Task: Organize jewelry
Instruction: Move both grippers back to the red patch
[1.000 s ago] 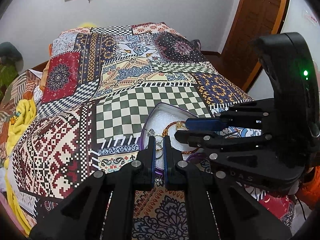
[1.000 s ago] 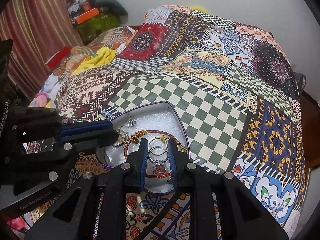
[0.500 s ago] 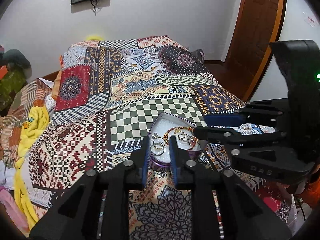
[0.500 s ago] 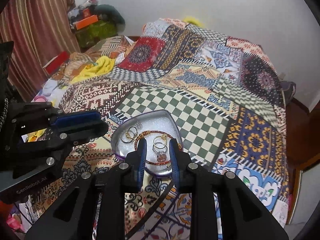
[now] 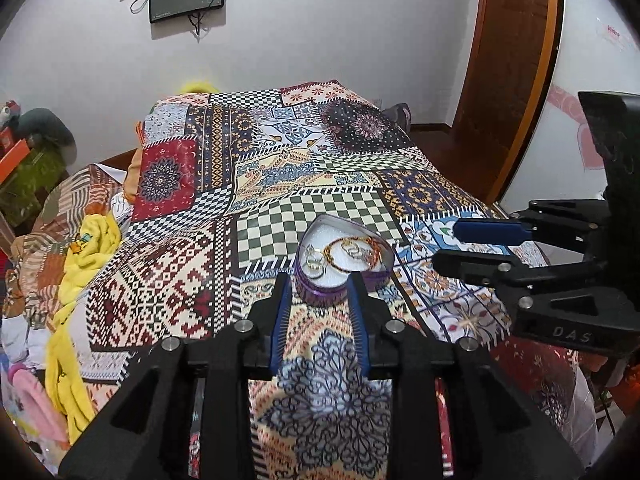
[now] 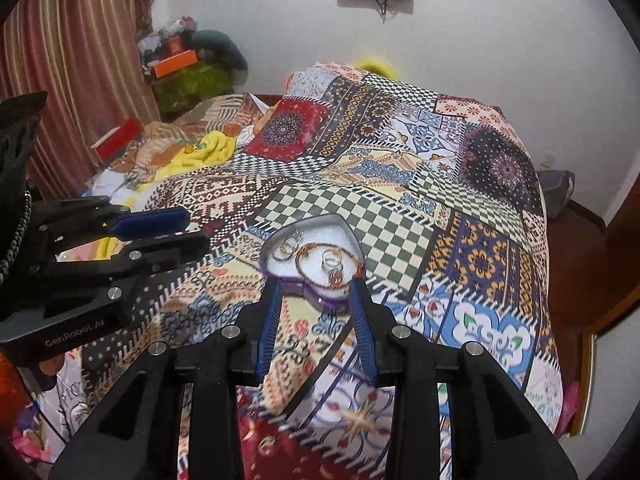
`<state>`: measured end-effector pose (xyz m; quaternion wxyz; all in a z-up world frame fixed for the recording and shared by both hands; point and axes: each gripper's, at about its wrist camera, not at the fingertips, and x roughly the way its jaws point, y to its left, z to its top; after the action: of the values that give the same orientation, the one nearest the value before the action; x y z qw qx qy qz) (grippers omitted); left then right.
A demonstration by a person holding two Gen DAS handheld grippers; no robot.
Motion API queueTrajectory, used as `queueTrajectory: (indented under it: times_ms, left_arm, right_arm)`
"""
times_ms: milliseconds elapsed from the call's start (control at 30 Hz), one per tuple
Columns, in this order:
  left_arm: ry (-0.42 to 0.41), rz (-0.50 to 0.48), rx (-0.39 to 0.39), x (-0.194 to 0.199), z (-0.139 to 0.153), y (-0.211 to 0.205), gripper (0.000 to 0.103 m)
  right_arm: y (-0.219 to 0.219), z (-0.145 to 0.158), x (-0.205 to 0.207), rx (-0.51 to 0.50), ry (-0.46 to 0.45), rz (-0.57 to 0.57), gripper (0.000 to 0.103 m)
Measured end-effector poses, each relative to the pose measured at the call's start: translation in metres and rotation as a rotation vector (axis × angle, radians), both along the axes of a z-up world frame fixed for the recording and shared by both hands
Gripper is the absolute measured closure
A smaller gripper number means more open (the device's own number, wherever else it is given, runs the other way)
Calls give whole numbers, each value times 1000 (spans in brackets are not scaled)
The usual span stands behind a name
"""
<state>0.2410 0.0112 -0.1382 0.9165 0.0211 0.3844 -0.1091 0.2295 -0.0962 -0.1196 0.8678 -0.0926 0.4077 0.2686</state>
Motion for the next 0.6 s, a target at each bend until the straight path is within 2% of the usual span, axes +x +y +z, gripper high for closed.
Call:
queueTrajectory:
  times_ms: [300, 600]
  left_arm:
    - [54, -4, 1, -25, -14, -5, 69]
    - [141, -32, -2, -42, -46, -18, 69]
  right_arm:
    - [-9, -11, -30, 0, 32, -23, 72]
    - [-19, -35, -52, 7, 104, -46, 72]
